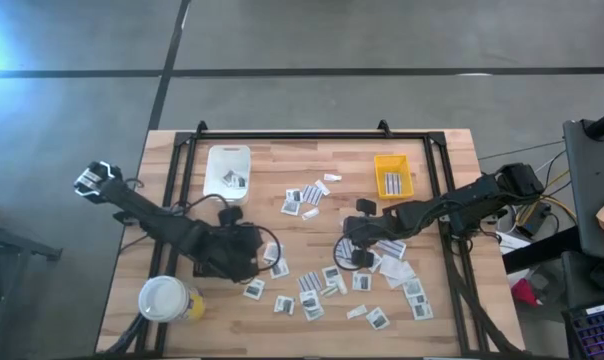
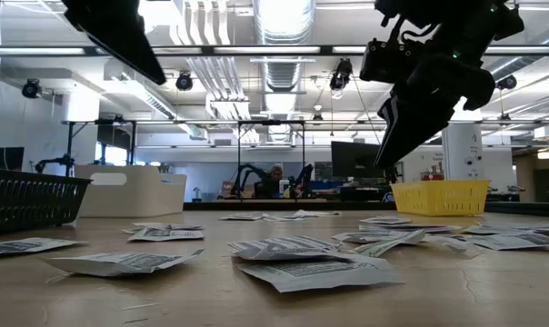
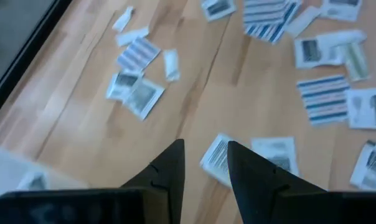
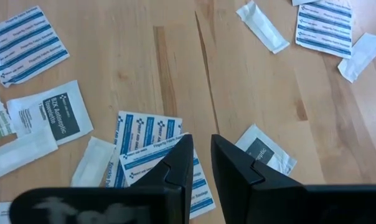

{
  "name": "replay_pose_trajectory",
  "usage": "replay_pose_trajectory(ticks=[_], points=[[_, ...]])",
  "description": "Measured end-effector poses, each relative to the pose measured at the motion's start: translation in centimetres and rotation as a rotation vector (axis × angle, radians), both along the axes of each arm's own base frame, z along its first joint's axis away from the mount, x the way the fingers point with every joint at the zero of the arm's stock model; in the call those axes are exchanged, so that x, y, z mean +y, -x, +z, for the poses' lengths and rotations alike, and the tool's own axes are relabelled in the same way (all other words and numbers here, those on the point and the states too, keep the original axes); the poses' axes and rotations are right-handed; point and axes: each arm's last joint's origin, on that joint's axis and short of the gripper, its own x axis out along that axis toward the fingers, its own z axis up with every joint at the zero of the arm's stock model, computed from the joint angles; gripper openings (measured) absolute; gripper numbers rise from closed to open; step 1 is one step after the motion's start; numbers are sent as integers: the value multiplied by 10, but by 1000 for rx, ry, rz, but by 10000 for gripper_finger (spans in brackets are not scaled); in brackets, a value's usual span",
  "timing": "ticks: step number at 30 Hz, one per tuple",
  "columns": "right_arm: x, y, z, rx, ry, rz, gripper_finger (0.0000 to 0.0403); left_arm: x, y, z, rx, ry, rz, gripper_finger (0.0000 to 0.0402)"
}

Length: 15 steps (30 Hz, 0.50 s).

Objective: Pick & Place First Aid Supplies
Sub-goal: Put the gray towelette pack into the white bin

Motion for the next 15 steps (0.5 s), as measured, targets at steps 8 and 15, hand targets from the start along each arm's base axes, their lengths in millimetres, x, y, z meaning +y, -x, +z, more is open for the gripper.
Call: replay_pose_trajectory(ticks=[8,15], points=[[0,0,0,-1,4,6,52,6,-19,-22,-64,9,-71,115],[1,-5,3,-63,-8,8,52,12,-27,-45,3,165,-128,115]])
